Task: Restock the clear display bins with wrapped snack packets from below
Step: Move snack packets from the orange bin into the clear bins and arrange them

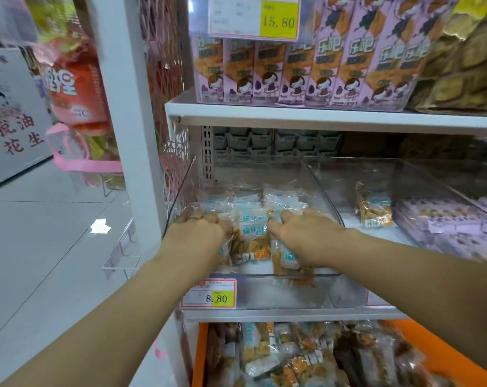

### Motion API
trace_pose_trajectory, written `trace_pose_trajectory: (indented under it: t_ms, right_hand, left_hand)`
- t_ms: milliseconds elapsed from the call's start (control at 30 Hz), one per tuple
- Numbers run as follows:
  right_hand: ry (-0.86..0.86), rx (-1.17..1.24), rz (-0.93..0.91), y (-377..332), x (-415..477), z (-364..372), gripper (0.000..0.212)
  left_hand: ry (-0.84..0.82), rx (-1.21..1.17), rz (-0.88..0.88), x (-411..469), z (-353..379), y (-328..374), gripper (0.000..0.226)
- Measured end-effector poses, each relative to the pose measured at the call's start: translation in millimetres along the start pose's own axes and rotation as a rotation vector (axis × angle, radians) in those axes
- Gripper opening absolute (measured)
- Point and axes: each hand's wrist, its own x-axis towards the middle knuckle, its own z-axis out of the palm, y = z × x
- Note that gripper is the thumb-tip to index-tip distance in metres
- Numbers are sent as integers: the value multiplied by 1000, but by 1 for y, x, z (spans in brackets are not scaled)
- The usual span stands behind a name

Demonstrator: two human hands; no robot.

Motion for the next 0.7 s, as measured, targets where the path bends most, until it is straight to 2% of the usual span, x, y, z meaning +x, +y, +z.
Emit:
trace_pose_trajectory:
  t_ms: [100, 267, 500, 700]
  right_hand:
    - [57, -59, 6, 1, 3, 0, 67]
    - [45, -182, -1, -3, -1, 2, 53]
    - [42, -115, 13, 1, -9, 2, 40]
    - [87, -97, 19, 2, -8, 4, 25]
  left_hand:
    - [3, 0, 4, 0, 1, 0, 51]
    - [0, -36, 10, -1, 1, 0, 50]
    - [33, -188, 32, 13, -17, 7, 44]
    - [-37, -104, 0, 43, -2, 23, 56]
